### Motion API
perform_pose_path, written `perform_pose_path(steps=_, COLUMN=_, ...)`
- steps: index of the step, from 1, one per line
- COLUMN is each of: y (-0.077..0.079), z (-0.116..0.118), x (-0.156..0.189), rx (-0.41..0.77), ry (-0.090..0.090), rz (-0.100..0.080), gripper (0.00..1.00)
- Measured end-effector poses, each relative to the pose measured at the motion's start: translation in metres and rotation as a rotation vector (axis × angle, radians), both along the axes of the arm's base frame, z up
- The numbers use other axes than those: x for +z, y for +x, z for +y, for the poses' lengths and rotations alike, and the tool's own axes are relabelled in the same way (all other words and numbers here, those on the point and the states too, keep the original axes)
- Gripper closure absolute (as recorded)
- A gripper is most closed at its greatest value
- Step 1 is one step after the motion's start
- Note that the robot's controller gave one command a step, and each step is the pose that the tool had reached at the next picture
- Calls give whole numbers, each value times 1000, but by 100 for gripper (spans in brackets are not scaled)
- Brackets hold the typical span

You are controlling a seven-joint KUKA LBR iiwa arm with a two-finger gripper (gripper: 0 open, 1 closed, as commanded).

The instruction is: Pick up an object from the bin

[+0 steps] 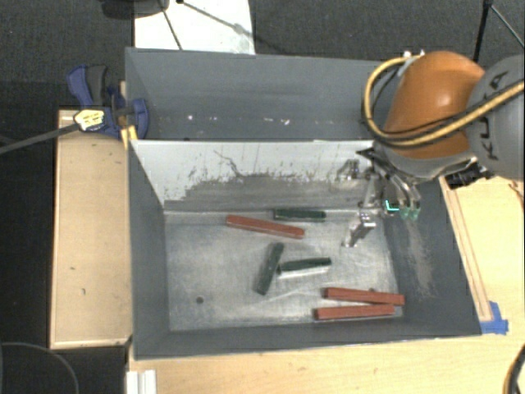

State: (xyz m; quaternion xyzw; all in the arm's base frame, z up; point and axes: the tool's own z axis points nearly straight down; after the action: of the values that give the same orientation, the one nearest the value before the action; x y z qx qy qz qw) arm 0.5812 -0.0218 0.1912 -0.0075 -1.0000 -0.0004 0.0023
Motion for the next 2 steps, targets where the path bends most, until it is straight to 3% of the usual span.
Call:
perform_pose_path(steps=1, y=2, z=0, x=5, rx=1, ry=0, rz=-8, gripper=0)
perform_pose_path(steps=2, y=-24, z=54, x=-111, rx=22, ry=-3, rz=-4, gripper=100)
